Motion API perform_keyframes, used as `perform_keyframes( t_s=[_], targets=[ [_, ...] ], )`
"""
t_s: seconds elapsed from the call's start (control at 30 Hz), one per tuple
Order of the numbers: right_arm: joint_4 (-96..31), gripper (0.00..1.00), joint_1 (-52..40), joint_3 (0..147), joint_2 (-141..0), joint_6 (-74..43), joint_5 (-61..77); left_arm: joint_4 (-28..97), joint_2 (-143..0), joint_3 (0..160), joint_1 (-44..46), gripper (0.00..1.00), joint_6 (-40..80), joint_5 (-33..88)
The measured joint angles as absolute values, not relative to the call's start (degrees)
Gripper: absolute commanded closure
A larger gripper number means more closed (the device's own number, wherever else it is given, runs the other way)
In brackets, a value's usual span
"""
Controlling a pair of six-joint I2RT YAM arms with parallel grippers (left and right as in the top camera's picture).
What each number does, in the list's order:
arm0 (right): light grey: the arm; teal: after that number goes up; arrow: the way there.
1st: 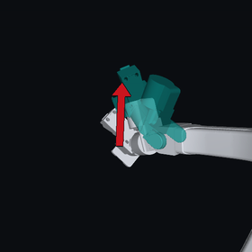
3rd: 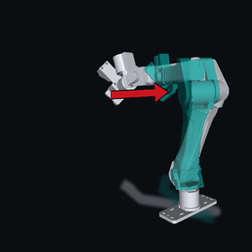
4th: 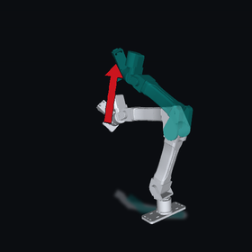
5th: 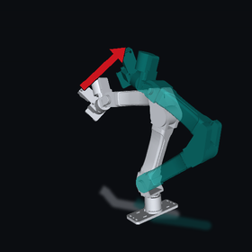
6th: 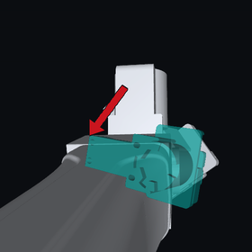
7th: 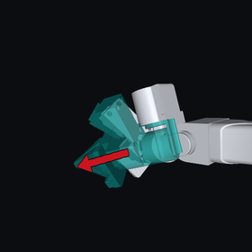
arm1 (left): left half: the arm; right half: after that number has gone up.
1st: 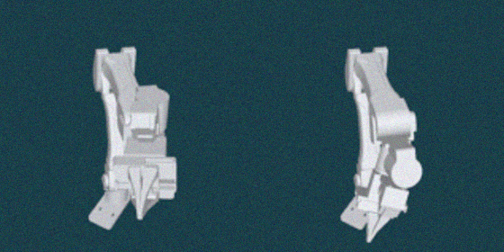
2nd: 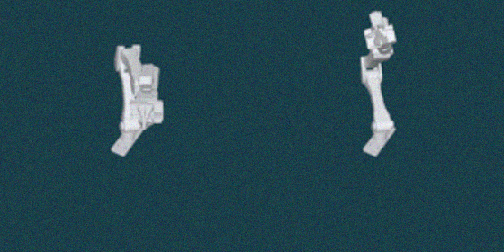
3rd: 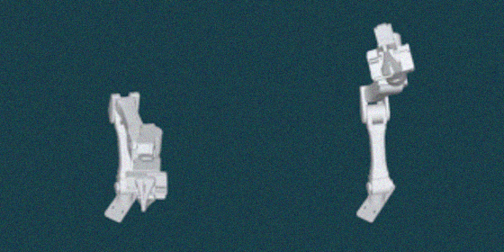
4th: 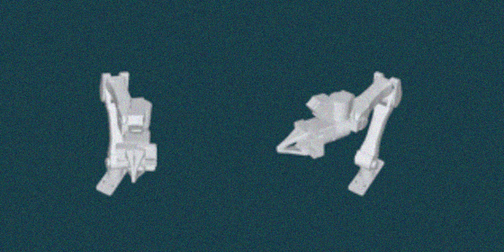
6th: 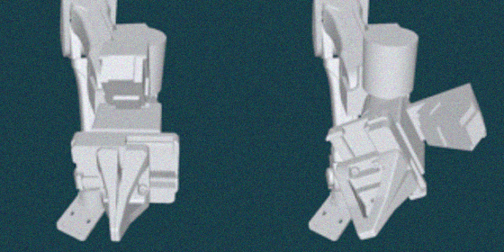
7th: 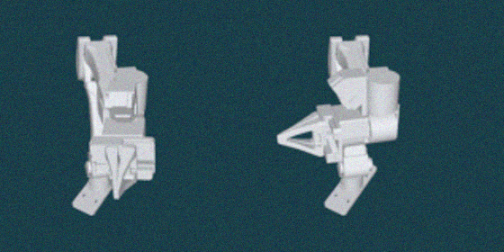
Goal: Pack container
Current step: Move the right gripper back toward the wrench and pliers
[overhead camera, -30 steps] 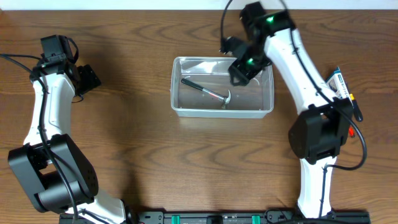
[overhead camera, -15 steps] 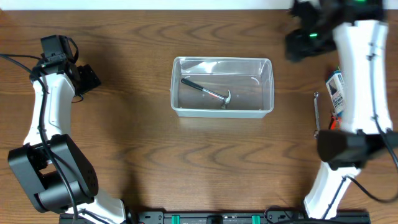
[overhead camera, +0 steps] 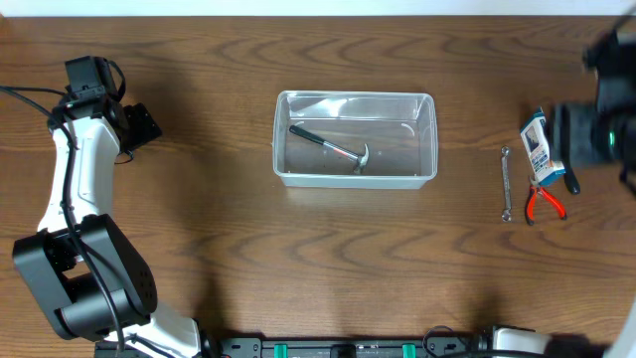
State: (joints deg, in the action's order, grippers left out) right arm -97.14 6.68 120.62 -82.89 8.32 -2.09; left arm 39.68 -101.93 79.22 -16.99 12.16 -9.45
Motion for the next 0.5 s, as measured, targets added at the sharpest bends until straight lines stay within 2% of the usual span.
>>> perform_keyframes(
  t_s=[0.2,0.5],
  targets=[
    [-92.51,0.24,11.79,101.25,-77.12,8.14,-6.2,39.68,-101.91,79.22,-16.99,0.02,12.16,-9.45],
    [-77.95,0.24,17.91,81.45,-82.96,10.55,-0.95,39.68,-101.93,79.22,-16.99,0.02,12.16,-9.43]
  ],
)
